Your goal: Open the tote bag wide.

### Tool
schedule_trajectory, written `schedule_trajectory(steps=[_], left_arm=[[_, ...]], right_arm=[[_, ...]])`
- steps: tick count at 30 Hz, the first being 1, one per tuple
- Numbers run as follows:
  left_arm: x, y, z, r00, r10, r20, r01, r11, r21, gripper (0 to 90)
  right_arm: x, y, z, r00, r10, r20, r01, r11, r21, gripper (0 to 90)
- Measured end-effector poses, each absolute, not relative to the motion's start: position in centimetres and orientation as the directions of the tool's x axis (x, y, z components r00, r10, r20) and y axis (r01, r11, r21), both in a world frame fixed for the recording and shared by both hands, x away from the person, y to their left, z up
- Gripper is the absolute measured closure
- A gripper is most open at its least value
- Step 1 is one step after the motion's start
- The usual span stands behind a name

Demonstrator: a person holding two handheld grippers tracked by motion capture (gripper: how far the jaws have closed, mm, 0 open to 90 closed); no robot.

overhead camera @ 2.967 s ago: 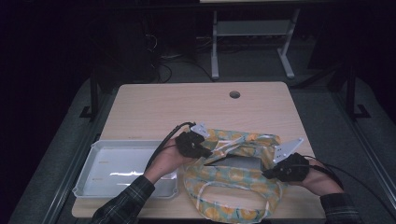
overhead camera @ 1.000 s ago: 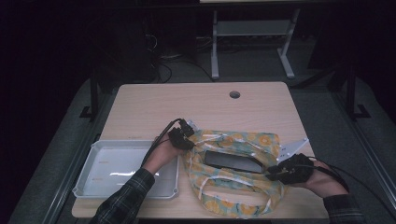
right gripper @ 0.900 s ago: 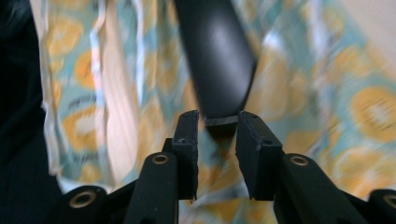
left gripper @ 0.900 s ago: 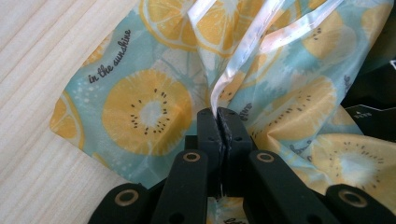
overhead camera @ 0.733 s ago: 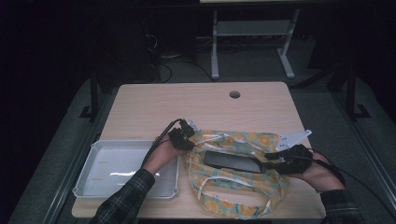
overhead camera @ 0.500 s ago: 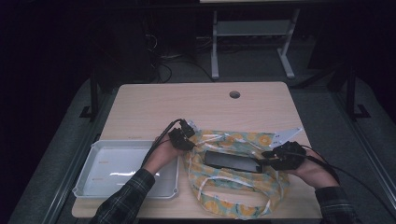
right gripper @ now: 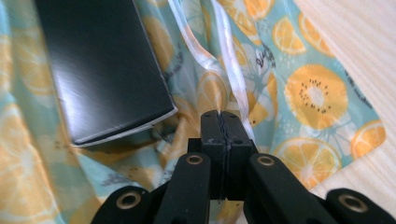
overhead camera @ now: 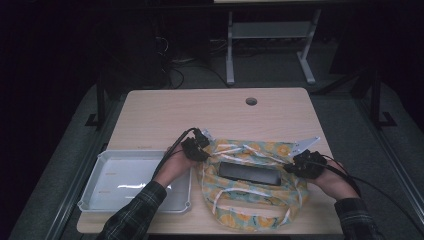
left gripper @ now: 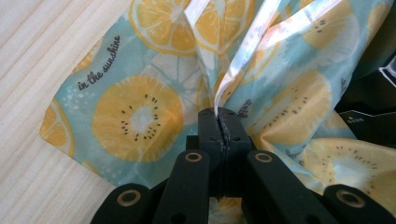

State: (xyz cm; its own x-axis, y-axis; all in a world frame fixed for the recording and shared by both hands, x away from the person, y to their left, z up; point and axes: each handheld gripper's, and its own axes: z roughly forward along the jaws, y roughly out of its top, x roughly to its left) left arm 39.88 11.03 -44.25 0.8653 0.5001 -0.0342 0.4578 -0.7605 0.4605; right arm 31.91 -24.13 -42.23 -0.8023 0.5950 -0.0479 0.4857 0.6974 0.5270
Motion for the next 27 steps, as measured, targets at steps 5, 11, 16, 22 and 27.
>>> schedule_trajectory(steps=[5,11,16,22,27], left_arm=[[39.8,11.0,-44.3,0.866,0.498,-0.033,0.455,-0.761,0.462,89.3],[39.8,10.9,-44.4,0.867,0.498,-0.031,0.454,-0.763,0.459,89.3],[39.8,10.8,-44.6,0.868,0.496,-0.025,0.451,-0.766,0.457,89.4],[39.7,10.8,-44.6,0.867,0.497,-0.020,0.449,-0.766,0.460,89.0],[39.8,11.0,-44.3,0.868,0.496,-0.039,0.454,-0.757,0.470,84.4]], right_arm=[[32.3,-24.4,-43.5,-0.801,0.599,-0.016,0.509,0.695,0.508,89.2],[32.6,-24.4,-44.2,-0.798,0.603,-0.007,0.521,0.696,0.493,89.2],[32.6,-24.5,-44.7,-0.800,0.599,0.006,0.527,0.699,0.483,89.2],[32.6,-24.6,-45.0,-0.798,0.603,0.018,0.535,0.694,0.482,89.2],[32.5,-24.6,-44.9,-0.792,0.610,0.017,0.541,0.689,0.483,83.1]])
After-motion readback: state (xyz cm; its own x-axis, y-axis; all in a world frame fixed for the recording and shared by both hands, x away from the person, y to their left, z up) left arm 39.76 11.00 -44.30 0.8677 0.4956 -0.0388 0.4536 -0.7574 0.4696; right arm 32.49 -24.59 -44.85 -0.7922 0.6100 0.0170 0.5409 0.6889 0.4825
